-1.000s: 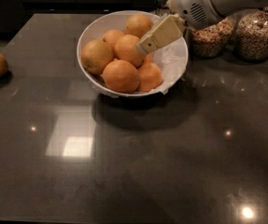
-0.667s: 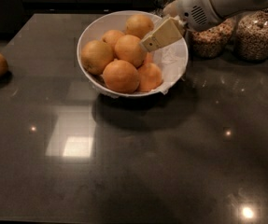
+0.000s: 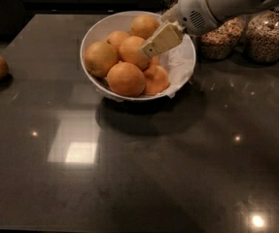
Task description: Pick orange from white bowl
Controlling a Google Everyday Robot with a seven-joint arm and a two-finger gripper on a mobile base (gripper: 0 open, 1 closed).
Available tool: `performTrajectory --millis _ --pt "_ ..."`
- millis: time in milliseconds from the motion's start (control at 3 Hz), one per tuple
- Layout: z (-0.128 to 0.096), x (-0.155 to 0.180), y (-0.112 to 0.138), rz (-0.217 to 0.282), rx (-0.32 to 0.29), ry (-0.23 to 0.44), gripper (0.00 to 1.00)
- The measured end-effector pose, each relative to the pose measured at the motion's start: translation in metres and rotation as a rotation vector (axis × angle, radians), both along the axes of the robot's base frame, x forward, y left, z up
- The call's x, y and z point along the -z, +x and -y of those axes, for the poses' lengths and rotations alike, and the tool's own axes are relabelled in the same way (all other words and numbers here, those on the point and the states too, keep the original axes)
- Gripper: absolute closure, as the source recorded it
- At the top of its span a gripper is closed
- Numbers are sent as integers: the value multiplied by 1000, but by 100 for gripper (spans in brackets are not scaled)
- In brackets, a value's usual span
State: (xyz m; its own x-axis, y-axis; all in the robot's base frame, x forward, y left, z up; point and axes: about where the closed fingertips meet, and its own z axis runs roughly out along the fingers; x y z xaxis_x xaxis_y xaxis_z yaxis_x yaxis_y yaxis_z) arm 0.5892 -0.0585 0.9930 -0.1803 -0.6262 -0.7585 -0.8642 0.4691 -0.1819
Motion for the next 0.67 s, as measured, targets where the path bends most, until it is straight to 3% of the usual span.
performTrajectory --millis 667 --pt "-18 22 10 -52 -53 1 30"
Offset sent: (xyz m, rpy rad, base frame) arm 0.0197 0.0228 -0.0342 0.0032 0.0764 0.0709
